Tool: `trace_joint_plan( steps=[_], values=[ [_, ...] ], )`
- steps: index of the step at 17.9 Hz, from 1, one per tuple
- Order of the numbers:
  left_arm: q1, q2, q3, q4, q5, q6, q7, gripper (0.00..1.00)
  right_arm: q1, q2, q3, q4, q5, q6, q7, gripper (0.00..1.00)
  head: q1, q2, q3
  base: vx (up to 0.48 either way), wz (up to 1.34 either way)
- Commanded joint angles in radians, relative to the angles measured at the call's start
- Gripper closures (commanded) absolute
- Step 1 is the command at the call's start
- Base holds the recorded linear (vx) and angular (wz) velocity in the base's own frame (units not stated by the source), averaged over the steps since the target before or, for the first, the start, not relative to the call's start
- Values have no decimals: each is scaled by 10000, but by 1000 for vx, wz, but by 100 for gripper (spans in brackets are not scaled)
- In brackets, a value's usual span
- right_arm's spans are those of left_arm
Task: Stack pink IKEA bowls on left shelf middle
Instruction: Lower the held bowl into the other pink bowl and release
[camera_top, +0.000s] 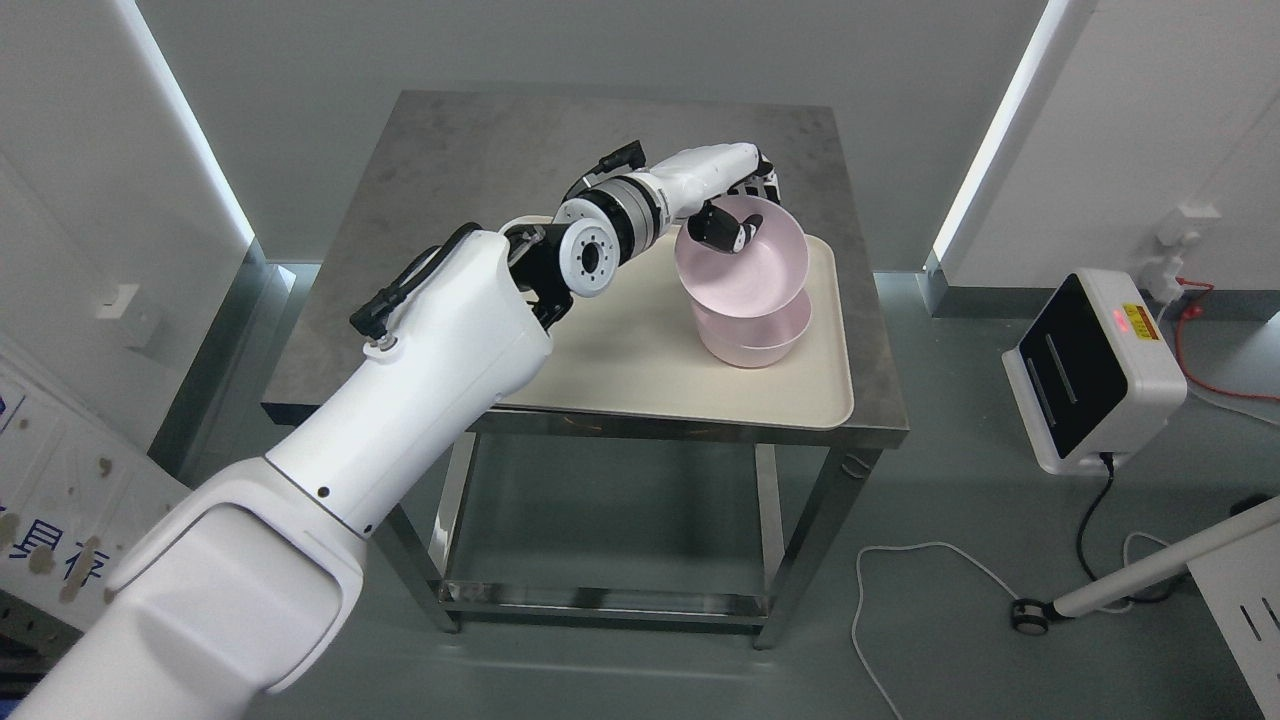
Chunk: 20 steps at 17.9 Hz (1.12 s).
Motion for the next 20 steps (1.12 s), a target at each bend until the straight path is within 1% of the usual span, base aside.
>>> trace_joint_plan(
  steps=[1, 3, 6, 7, 9, 11, 12, 15, 16, 17, 18, 20],
  values=[
    [-28, 151, -544, 604, 52, 59, 81, 87, 16, -175, -107, -337, 0, 53, 0, 0, 0, 0, 0, 0, 0],
    [-28, 151, -544, 726, 37, 59, 279, 63, 16, -175, -107, -337, 0, 53, 0, 0, 0, 0, 0, 0, 0],
    [-12, 151, -392, 743, 52, 59, 373, 32, 16, -175, -107, -337, 0, 53, 0, 0, 0, 0, 0, 0, 0],
    [18, 151, -102, 727, 82, 59, 358, 26, 16, -175, -107, -337, 0, 53, 0, 0, 0, 0, 0, 0, 0],
    [247, 151, 999, 392, 129, 13, 434, 13, 16, -175, -107, -337, 0, 53, 0, 0, 0, 0, 0, 0, 0],
    [1011, 151, 2683, -830, 235, -2, 434, 8, 16, -175, -107, -337, 0, 53, 0, 0, 0, 0, 0, 0, 0],
    [1258, 151, 3589, -1490, 676, -48, 434, 5, 16, -175, -107, -337, 0, 53, 0, 0, 0, 0, 0, 0, 0],
    [1795, 151, 5678, -3422, 3541, 135, 312, 5, 16, -175, -107, -337, 0, 53, 0, 0, 0, 0, 0, 0, 0],
    [2162, 151, 5897, -4235, 3701, 181, 99, 5, 16, -175, -107, -337, 0, 53, 0, 0, 0, 0, 0, 0, 0],
    [2712, 151, 5838, -5154, 3703, 182, -435, 5, 31, -175, -107, -337, 0, 53, 0, 0, 0, 0, 0, 0, 0],
    [3280, 151, 5488, -5968, 3703, 167, -1275, 5, 16, -175, -107, -337, 0, 53, 0, 0, 0, 0, 0, 0, 0],
    [3805, 151, 4326, -6557, 3703, 75, -2154, 3, 16, -175, -107, -337, 0, 53, 0, 0, 0, 0, 0, 0, 0]
  ],
)
